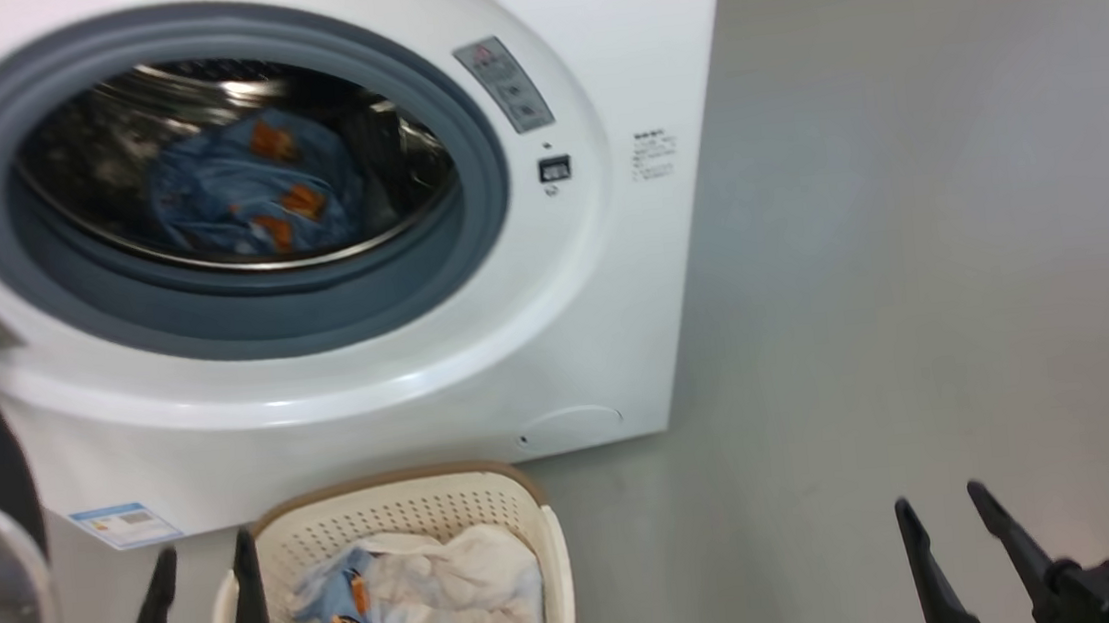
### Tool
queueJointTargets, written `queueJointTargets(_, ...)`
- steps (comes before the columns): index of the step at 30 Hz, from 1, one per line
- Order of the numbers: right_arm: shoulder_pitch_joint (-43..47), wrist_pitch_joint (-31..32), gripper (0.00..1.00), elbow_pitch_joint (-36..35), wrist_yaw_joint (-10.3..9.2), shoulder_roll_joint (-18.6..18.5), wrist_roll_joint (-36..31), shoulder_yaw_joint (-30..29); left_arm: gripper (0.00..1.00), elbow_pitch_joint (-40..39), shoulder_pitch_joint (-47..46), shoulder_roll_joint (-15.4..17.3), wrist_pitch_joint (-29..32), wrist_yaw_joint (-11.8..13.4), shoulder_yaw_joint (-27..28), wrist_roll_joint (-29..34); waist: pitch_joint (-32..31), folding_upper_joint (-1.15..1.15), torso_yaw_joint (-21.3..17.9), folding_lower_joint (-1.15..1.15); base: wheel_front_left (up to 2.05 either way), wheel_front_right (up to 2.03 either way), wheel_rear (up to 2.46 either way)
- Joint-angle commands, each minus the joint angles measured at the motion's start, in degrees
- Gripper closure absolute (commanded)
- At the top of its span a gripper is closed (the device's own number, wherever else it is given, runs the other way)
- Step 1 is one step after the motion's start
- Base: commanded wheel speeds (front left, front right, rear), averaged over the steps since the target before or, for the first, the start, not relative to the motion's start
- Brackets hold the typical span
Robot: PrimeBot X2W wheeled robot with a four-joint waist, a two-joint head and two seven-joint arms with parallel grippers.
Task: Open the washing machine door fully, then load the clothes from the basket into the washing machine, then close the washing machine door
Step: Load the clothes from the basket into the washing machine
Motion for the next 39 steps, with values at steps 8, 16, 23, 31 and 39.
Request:
queueJointTargets(8,2.04,-0.28,0.00,-1.02,0.14,-0.70,-2.22,-0.50,0.00,-10.07,10.02,0.61,-0.21,3.67,0.70,-2.91,-5.55,0.00,3.45,0.00,0.00,0.00,0.00)
queueJointTargets(16,3.49,-0.28,0.00,-0.89,0.14,-0.70,-3.29,-2.44,0.00,-14.51,15.36,0.61,-0.22,5.65,-1.00,-3.87,-7.52,0.00,4.24,0.00,0.00,0.00,0.00)
queueJointTargets(23,2.61,-0.28,0.00,-0.59,0.14,-0.70,-3.41,-1.93,0.00,-15.57,15.59,0.60,-0.22,6.01,-2.33,-3.80,-7.79,0.00,4.52,0.00,0.00,0.00,0.00)
queueJointTargets(31,0.90,-0.28,0.00,-0.73,0.14,-0.70,-4.37,-1.05,0.00,-15.22,14.00,0.60,-0.22,5.67,-3.26,-3.93,-7.27,0.00,5.20,0.00,0.00,0.00,0.00)
queueJointTargets(39,0.08,-0.28,0.00,-0.74,0.14,-0.70,-4.91,-0.99,0.00,-14.84,13.37,0.60,-0.22,5.62,-3.09,-4.00,-7.34,0.00,4.73,0.00,0.00,0.00,0.00)
